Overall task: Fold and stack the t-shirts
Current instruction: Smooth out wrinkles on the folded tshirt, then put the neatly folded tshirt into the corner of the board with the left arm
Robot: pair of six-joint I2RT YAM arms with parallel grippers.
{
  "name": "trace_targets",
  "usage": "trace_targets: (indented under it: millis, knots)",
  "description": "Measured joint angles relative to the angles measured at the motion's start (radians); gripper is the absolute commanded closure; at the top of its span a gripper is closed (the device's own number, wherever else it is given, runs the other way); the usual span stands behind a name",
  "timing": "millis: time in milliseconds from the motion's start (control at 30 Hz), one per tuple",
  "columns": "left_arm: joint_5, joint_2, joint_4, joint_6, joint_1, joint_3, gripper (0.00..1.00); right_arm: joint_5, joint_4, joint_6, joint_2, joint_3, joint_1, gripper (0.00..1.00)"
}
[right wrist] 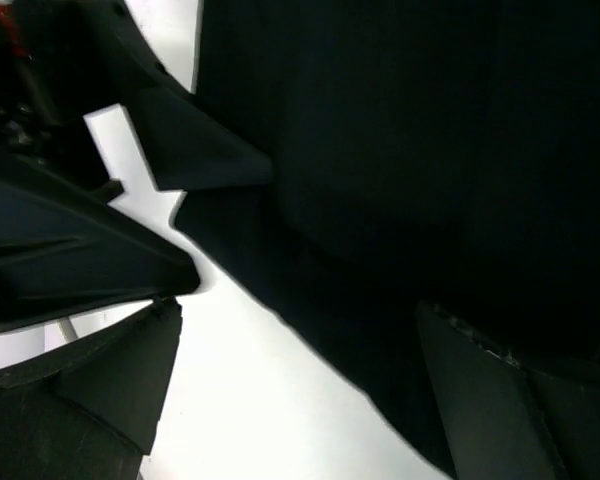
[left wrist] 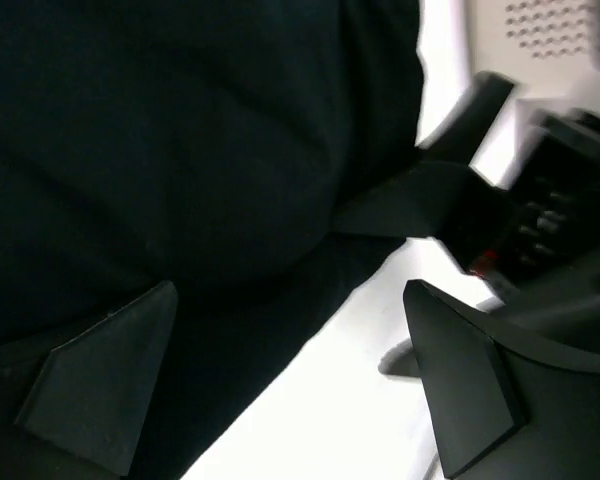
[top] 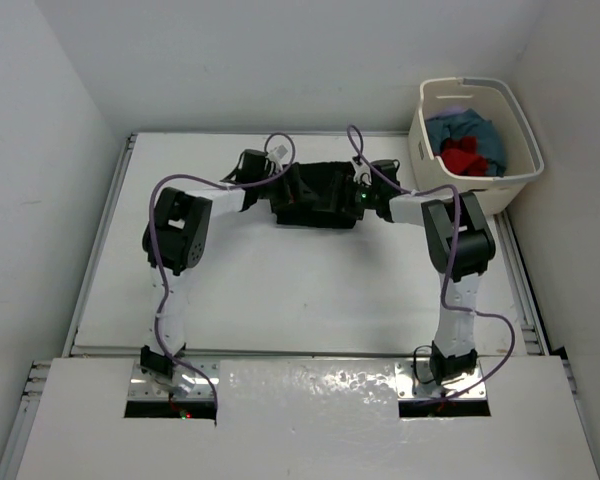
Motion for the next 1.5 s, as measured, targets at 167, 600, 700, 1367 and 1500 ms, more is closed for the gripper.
trace_targets:
  millis: [167, 600, 700, 1367, 1500]
  knots:
    - [0.057, 0.018, 0.06, -0.007, 0.02, -0.011, 0.0, 0.021, 0.016, -0.007, 0.02, -0.003, -0.006, 0.01]
    - [-0.054, -0.032, -0.134, 0.092, 0.025, 0.068, 0.0, 0.023, -0.09, -0.072, -0.065, 0.019, -0.023, 0.01]
    - [-0.14, -0.08, -0.204, 0.13, 0.033, 0.074, 0.0, 0.039, -0.149, -0.121, -0.158, 0.019, -0.028, 0.01]
    - [-0.293, 0.129, -0.414, 0.19, 0.055, 0.332, 0.62, 0.174, -0.422, -0.322, -0.335, -0.01, -0.058, 0.01]
    - [-0.285, 0.167, -0.417, 0.201, 0.048, 0.364, 0.84, 0.175, -0.423, -0.328, -0.363, -0.03, -0.064, 0.01]
